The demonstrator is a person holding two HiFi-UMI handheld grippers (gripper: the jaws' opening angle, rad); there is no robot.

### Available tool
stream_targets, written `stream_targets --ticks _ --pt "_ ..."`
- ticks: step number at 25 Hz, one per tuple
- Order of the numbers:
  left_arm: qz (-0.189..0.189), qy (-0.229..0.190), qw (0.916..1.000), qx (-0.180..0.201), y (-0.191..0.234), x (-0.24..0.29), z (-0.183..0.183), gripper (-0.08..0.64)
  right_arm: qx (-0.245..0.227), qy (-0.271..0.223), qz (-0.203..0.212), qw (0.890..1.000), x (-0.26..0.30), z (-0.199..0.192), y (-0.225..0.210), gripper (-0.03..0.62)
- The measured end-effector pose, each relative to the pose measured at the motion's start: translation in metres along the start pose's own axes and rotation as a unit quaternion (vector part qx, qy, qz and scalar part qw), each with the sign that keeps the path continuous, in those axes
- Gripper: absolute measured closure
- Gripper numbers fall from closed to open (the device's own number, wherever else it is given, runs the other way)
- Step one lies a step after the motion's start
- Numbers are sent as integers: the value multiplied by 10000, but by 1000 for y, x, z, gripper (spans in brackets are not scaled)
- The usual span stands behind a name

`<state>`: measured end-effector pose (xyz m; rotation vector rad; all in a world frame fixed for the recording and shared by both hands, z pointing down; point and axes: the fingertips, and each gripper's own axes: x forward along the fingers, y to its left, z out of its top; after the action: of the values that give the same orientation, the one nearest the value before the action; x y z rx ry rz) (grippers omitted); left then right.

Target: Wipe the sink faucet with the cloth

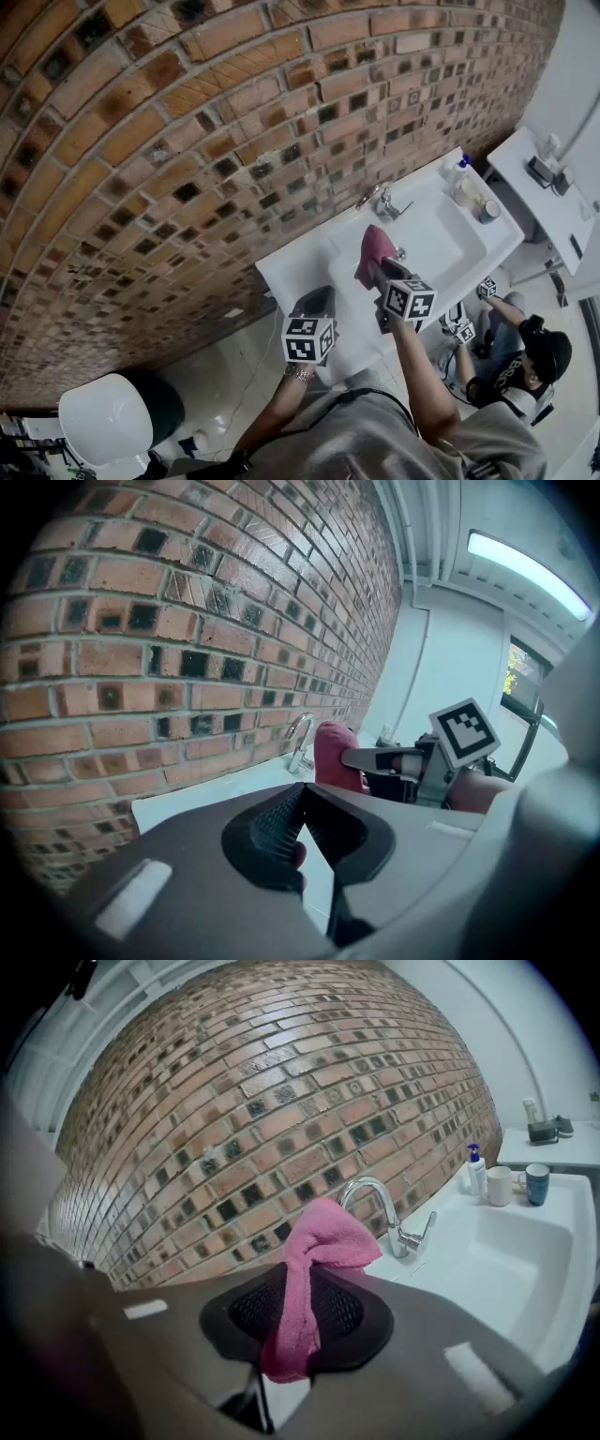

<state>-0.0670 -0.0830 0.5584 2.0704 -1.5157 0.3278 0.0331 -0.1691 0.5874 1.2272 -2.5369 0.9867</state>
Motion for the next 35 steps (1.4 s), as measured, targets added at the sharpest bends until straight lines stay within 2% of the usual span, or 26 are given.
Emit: stream_targets --ticks 3,7,9,11,14,17,24,27,29,32,34,35 --pt "-7 -141 9999 61 18 4 18 540 5 -502 -181 9986 24 65 -21 518" --pt "28 -347 9994 5 41 5 42 540 403 -1128 -343 9922 52 160 -56 519" --pt "65 -459 9989 9 53 10 58 540 594 -1097 -406 9914 78 188 -75 518" --pt "107 -530 9985 -50 64 13 68 541 803 -886 -458 9918 106 194 -89 518" --pt "136 -574 9982 -121 75 21 79 540 1077 -582 -489 9913 142 182 -99 519" --pt "85 -554 9983 -156 78 32 82 541 982 -615 -553 9917 150 171 -92 520" --pt "-31 -413 9989 -210 77 56 80 541 -320 -326 -329 9984 154 133 -41 522" --pt "-81 -357 9992 -164 72 60 78 541 -956 405 -168 9945 164 79 -26 522" --pt "-93 -312 9994 -151 70 60 76 540 -1183 887 -279 9886 167 38 -36 522" --pt "-73 -293 9994 -159 71 59 74 540 -973 1187 -460 9871 153 3 -60 522" --pt "-12 -286 9994 -210 77 58 70 540 -598 1056 -518 9912 138 0 -71 522" --pt "20 -280 9993 -247 80 58 69 540 -354 839 -609 9940 129 7 -78 522"
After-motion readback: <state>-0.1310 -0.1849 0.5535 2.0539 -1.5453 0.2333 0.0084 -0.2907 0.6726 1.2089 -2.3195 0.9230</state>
